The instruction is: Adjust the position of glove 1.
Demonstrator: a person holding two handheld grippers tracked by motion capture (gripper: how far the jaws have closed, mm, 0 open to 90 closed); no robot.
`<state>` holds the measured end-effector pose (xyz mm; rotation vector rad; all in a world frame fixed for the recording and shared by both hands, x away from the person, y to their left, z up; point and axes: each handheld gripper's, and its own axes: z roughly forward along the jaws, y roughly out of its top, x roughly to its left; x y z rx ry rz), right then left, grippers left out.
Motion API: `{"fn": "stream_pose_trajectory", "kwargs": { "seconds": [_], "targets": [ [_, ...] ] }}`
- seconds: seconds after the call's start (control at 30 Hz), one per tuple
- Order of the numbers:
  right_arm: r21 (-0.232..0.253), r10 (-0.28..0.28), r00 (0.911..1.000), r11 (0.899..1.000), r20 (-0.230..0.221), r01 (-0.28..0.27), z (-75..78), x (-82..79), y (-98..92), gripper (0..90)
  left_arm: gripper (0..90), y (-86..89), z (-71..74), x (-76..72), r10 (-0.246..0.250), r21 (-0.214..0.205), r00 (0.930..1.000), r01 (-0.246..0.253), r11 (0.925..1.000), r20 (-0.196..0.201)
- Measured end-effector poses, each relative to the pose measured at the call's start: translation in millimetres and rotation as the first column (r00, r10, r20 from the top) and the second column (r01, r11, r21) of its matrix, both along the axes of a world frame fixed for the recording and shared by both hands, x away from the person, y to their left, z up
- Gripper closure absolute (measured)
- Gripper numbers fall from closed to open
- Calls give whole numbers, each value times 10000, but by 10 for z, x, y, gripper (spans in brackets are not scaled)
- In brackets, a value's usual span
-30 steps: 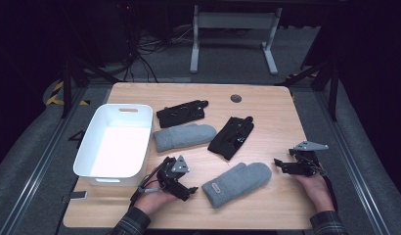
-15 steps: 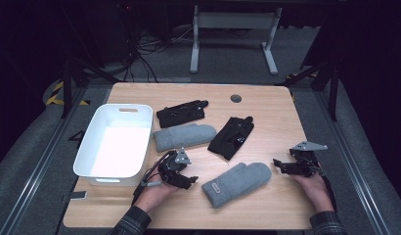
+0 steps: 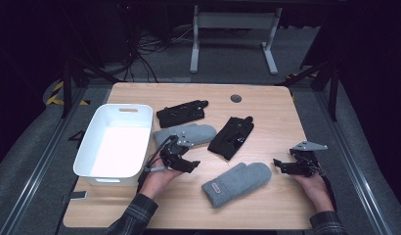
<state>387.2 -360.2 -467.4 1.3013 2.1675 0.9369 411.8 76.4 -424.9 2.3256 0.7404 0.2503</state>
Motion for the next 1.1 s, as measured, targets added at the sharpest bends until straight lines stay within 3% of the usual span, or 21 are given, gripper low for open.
{"fn": "stream_pose_trajectory", "kwargs": {
  "seconds": [0.17, 0.23, 0.37, 0.63, 0.7, 0.77, 0.83, 0.87, 1.1],
  "targets": [
    [0, -6, 10000, 10000, 0, 6, 0, 0, 0, 158, 410, -1, 46, 150, 528, 110, 9984, -531, 9985, 180],
    [0, -7, 10000, 10000, 0, 7, 0, 0, 0, 158, 441, 10, 55, 208, 778, 14, 9960, -779, 9970, 429],
    [7, -13, 10000, 10000, -1, 13, 0, 1, -1, 158, 446, -8, 64, 317, 1056, 442, 9930, -1080, 9932, 537],
    [10, -18, 10000, 10000, -3, 18, 0, 0, -1, 158, 483, -21, -81, 514, 1439, 936, 9894, -1450, 9850, 181],
    [6, -25, 10000, 10000, 2, 25, 0, 1, -2, 158, 531, -30, -114, 536, 1471, 1055, 9890, -1479, 9834, 156],
    [5, -37, 10000, 10000, 9, 37, 0, 1, -3, 159, 636, -37, -130, 552, 1545, 1239, 9877, -1561, 9799, 232],
    [5, -50, 10000, 10000, 6, 50, 0, 1, -3, 159, 802, -35, -130, 566, 1581, 1185, 9873, -1586, 9802, 133],
    [8, -52, 10000, 10000, 4, 52, 0, 1, -3, 159, 836, -31, -118, 580, 1680, 1060, 9858, -1679, 9801, 75],
    [4, -92, 10000, 10000, 8, 92, 0, 2, -4, 160, 872, -82, -43, 661, 2078, 377, 9776, -2066, 9777, -335]
  ]
}}
